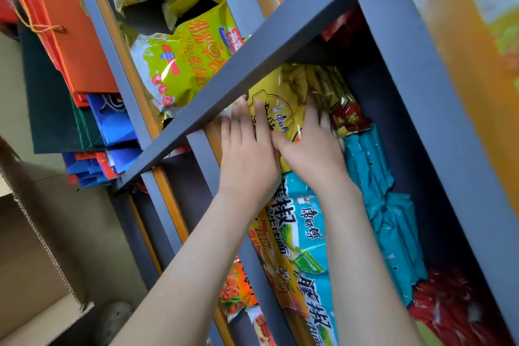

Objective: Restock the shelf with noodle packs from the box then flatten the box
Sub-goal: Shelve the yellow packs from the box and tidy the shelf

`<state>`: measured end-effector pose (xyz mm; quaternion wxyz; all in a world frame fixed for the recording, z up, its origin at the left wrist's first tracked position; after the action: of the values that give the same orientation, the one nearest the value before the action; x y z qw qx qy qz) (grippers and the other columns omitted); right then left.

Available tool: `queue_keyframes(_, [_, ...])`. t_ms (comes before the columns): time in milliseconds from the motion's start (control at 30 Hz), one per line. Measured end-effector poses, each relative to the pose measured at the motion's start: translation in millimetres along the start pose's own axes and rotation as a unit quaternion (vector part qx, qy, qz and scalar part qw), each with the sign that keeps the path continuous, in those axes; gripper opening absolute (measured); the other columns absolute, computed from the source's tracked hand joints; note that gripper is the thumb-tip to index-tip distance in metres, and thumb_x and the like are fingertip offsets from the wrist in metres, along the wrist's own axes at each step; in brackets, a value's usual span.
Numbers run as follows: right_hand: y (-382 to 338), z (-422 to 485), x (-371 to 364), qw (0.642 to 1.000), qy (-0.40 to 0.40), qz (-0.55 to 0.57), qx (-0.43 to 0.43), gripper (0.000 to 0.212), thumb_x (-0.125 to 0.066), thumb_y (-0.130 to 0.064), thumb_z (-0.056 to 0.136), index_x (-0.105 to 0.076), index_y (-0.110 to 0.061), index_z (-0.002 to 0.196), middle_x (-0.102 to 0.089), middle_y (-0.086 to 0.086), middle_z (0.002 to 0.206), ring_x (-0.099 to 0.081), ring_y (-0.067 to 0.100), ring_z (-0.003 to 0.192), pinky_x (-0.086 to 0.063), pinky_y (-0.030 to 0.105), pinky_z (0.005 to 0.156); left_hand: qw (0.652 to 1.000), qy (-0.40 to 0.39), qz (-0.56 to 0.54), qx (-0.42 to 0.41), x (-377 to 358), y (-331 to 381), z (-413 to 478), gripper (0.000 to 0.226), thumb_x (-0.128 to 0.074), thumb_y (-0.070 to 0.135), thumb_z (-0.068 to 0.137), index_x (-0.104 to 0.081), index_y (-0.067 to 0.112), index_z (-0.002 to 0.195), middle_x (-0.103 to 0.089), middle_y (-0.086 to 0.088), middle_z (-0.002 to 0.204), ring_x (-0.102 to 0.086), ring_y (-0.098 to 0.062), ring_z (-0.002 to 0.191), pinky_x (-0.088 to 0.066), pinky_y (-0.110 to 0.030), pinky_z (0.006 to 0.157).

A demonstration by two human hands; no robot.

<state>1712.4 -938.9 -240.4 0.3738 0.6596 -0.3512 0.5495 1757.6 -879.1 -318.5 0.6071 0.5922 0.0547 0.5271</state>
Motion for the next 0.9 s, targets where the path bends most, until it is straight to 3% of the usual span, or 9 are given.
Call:
queue_keyframes(367, [2, -10, 4, 0.999, -0.023, 0.014, 0.022, 0.089, -0.053, -0.054, 0.086, 0.003, -0.03, 0.15, -0.009, 0.007, 0.158, -0.019, 0.032, 0.142, -0.015, 0.049, 0.115, 0.996, -0.09, 0.001, 0.02, 13, 3, -14, 0.073, -0.008, 0.037, 0.087, -0.024, -0.003, 0.146, -0.025, -0.031, 0.149, -0.023, -0.042, 0.14, -0.014, -0.048, 0.115])
queue_keyframes(500, [5, -20, 8, 0.999, -0.018, 0.02, 0.031, 0.086, -0.051, -0.055, 0.086, 0.0, -0.031, 0.15, -0.005, 0.006, 0.159, -0.014, 0.027, 0.145, -0.007, 0.048, 0.117, 0.986, -0.146, -0.056, 0.054, 17, -1, -19, 0.064, -0.03, 0.034, 0.1, -0.002, 0.008, 0.151, 0.003, -0.019, 0.158, 0.002, -0.031, 0.146, -0.002, -0.044, 0.117])
queue_keyframes(600, [14, -47, 18, 0.995, 0.026, 0.084, 0.048, 0.078, -0.05, -0.054, 0.089, -0.008, -0.031, 0.151, -0.008, 0.002, 0.16, -0.013, 0.023, 0.145, -0.006, 0.045, 0.118, 0.983, -0.12, -0.119, 0.077, 30, 7, -36, 0.071, -0.042, 0.028, 0.098, 0.0, 0.01, 0.152, 0.007, -0.014, 0.159, 0.007, -0.026, 0.147, -0.001, -0.045, 0.117])
queue_keyframes(700, [45, -83, 25, 0.979, 0.061, 0.193, 0.027, 0.066, -0.051, -0.046, 0.092, -0.023, -0.028, 0.148, -0.022, -0.002, 0.156, -0.022, 0.016, 0.142, -0.015, 0.028, 0.114, 0.976, -0.103, -0.176, 0.074, 42, 29, -68, 0.067, -0.049, 0.024, 0.094, -0.017, 0.007, 0.149, -0.01, -0.015, 0.157, -0.008, -0.027, 0.145, -0.01, -0.039, 0.117])
queue_keyframes(733, [61, -94, 26, 0.976, 0.078, 0.204, 0.008, 0.059, -0.051, -0.042, 0.093, -0.032, -0.024, 0.145, -0.031, 0.001, 0.152, -0.03, 0.016, 0.138, -0.02, 0.026, 0.111, 0.977, -0.077, -0.187, 0.064, 48, 36, -81, 0.058, -0.051, 0.021, 0.091, -0.031, 0.003, 0.142, -0.027, -0.018, 0.15, -0.022, -0.03, 0.139, -0.018, -0.034, 0.113])
queue_keyframes(800, [94, -117, 23, 0.973, 0.102, 0.204, -0.034, 0.042, -0.053, -0.031, 0.093, -0.049, -0.016, 0.132, -0.048, 0.004, 0.136, -0.045, 0.02, 0.127, -0.03, 0.028, 0.105, 0.977, -0.037, -0.205, 0.038, 60, 50, -109, 0.035, -0.052, 0.018, 0.086, -0.051, -0.001, 0.115, -0.05, -0.016, 0.117, -0.046, -0.031, 0.11, -0.032, -0.029, 0.096])
queue_keyframes(900, [125, -153, 7, 0.976, 0.071, 0.2, -0.042, 0.024, -0.06, -0.024, 0.089, -0.057, -0.013, 0.109, -0.054, 0.001, 0.111, -0.053, 0.02, 0.11, -0.035, 0.022, 0.091, 0.965, -0.123, -0.233, 0.001, 51, 68, -154, 0.026, -0.048, 0.028, 0.085, -0.052, 0.004, 0.094, -0.051, -0.007, 0.092, -0.048, -0.025, 0.087, -0.039, -0.032, 0.077])
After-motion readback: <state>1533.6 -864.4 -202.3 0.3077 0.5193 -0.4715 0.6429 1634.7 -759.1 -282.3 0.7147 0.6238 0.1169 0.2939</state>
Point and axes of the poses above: each hand's wrist, its own z-axis towards the middle knuckle, its own x-axis out of the back of the hand, y = z × x, the point moved 6 cm from there along z, towards the middle knuckle
